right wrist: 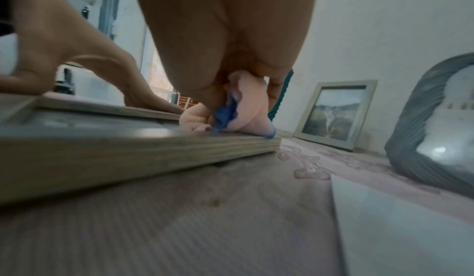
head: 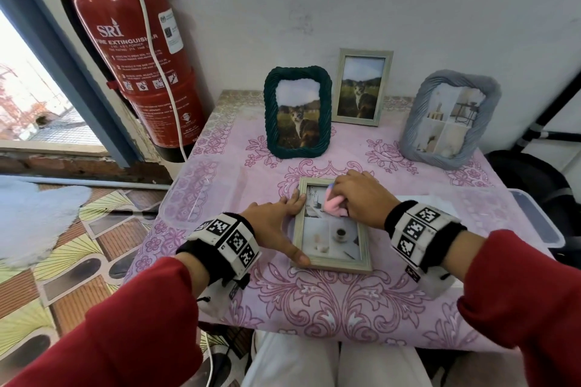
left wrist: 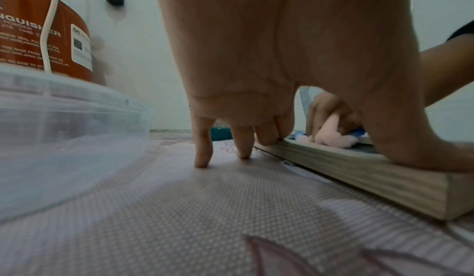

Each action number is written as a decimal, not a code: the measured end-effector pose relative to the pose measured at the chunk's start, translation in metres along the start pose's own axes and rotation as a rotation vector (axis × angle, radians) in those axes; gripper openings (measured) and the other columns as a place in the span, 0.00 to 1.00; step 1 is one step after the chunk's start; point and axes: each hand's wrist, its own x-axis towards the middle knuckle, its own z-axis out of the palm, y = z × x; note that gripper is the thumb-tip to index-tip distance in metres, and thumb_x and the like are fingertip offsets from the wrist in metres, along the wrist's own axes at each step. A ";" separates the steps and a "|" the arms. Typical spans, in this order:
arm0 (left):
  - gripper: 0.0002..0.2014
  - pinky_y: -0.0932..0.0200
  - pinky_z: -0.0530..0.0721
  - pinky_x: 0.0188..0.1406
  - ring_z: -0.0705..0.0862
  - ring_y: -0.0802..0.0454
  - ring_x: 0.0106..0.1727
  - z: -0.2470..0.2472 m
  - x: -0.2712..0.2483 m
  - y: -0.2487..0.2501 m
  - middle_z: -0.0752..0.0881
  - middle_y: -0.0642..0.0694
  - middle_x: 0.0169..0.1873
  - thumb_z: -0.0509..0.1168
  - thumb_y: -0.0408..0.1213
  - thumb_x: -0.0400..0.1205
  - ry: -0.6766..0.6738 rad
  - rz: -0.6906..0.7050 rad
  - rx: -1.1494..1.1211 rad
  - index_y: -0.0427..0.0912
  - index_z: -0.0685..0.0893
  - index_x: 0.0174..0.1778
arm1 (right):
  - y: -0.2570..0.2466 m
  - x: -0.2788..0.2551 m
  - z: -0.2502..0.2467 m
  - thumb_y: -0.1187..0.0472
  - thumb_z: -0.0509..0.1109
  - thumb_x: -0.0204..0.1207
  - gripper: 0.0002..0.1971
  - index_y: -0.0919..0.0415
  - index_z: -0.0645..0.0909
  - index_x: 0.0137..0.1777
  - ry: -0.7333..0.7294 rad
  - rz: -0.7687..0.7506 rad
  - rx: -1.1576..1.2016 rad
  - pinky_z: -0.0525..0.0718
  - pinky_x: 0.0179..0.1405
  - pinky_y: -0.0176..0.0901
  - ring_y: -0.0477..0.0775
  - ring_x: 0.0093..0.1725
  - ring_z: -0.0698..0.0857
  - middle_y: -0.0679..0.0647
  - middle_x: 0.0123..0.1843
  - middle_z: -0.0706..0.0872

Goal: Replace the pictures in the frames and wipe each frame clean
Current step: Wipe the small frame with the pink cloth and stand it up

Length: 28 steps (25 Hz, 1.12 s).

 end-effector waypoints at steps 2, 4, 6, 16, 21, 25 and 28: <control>0.60 0.39 0.48 0.82 0.44 0.56 0.84 0.000 0.000 -0.001 0.42 0.56 0.83 0.74 0.64 0.65 -0.001 -0.008 -0.003 0.56 0.38 0.82 | 0.002 0.006 0.001 0.67 0.62 0.65 0.13 0.59 0.87 0.44 -0.028 -0.016 0.070 0.76 0.53 0.52 0.60 0.53 0.79 0.55 0.49 0.85; 0.60 0.39 0.47 0.81 0.44 0.57 0.84 0.000 0.002 -0.002 0.42 0.56 0.83 0.73 0.64 0.65 -0.003 -0.010 -0.005 0.56 0.38 0.82 | 0.004 0.005 0.004 0.68 0.64 0.67 0.15 0.58 0.88 0.49 -0.038 -0.047 0.095 0.77 0.55 0.54 0.59 0.53 0.80 0.55 0.52 0.85; 0.60 0.39 0.48 0.82 0.44 0.57 0.83 0.001 0.002 -0.002 0.43 0.56 0.83 0.73 0.65 0.64 -0.002 -0.015 0.000 0.57 0.38 0.82 | -0.001 -0.002 0.008 0.67 0.64 0.68 0.15 0.57 0.88 0.50 -0.022 -0.104 0.150 0.76 0.55 0.53 0.57 0.53 0.79 0.54 0.52 0.84; 0.61 0.40 0.49 0.82 0.44 0.57 0.83 0.003 0.000 -0.001 0.39 0.56 0.82 0.74 0.63 0.65 0.001 -0.007 -0.053 0.56 0.37 0.81 | -0.015 -0.053 0.005 0.56 0.62 0.77 0.15 0.45 0.82 0.62 -0.112 -0.132 0.173 0.70 0.60 0.51 0.51 0.59 0.72 0.45 0.61 0.84; 0.60 0.44 0.52 0.83 0.48 0.55 0.84 0.005 -0.006 0.004 0.39 0.53 0.83 0.75 0.58 0.67 0.050 0.013 -0.068 0.51 0.38 0.82 | -0.016 -0.057 0.003 0.58 0.63 0.81 0.09 0.61 0.82 0.53 0.064 0.008 0.521 0.73 0.54 0.42 0.51 0.51 0.76 0.57 0.50 0.81; 0.57 0.43 0.54 0.82 0.48 0.53 0.84 0.010 -0.012 0.008 0.38 0.50 0.83 0.73 0.56 0.71 0.057 0.017 -0.044 0.48 0.38 0.82 | -0.010 -0.059 0.003 0.47 0.74 0.68 0.19 0.55 0.75 0.52 0.227 0.287 0.458 0.77 0.49 0.44 0.50 0.50 0.76 0.50 0.49 0.74; 0.53 0.41 0.53 0.82 0.45 0.50 0.84 0.013 -0.014 0.011 0.42 0.44 0.83 0.71 0.57 0.72 0.089 0.017 0.052 0.44 0.43 0.83 | -0.009 -0.061 0.007 0.37 0.71 0.67 0.22 0.57 0.74 0.34 0.150 0.506 0.427 0.71 0.32 0.43 0.54 0.40 0.80 0.52 0.34 0.78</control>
